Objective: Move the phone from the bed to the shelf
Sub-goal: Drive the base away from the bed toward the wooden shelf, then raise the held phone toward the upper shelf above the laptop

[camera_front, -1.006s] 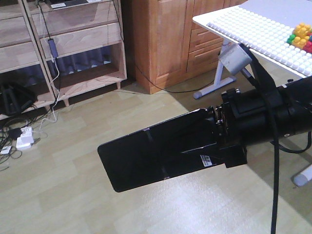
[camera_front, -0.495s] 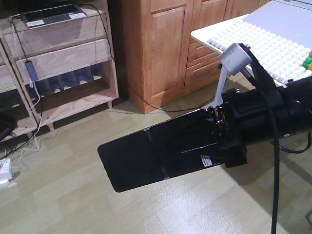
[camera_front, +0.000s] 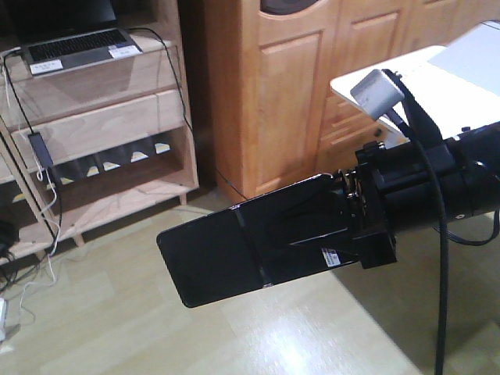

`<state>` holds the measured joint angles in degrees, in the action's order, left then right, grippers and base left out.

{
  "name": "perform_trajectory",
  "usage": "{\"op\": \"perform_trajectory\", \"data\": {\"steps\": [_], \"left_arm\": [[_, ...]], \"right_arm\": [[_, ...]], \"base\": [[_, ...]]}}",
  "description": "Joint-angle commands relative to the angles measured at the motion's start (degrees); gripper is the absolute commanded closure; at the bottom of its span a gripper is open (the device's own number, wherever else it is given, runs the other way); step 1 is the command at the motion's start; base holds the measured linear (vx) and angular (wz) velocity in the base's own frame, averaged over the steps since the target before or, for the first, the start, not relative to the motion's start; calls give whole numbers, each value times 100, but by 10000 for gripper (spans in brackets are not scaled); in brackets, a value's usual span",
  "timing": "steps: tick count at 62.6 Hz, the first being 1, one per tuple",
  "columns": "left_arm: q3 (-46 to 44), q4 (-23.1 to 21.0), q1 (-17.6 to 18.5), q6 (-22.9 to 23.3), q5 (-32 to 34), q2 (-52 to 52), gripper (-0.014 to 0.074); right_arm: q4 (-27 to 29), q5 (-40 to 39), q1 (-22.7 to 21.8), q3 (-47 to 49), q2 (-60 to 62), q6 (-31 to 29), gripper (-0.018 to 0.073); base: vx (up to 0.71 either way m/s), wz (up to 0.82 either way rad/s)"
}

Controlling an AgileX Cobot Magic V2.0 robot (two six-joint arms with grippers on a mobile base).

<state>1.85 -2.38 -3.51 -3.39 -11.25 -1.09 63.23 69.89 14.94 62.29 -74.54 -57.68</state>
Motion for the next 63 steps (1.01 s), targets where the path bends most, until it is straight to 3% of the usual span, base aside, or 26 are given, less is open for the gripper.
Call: {"op": "perform_trajectory", "data": {"steps": [1, 63], "left_arm": [[41, -53, -2, 0, 399, -48, 595], [41, -53, -2, 0, 399, -48, 595]], "right_arm": [[476, 385, 3, 153, 161, -2, 561], [476, 386, 3, 153, 161, -1, 561]], "base": [[48, 19], [47, 23]]}}
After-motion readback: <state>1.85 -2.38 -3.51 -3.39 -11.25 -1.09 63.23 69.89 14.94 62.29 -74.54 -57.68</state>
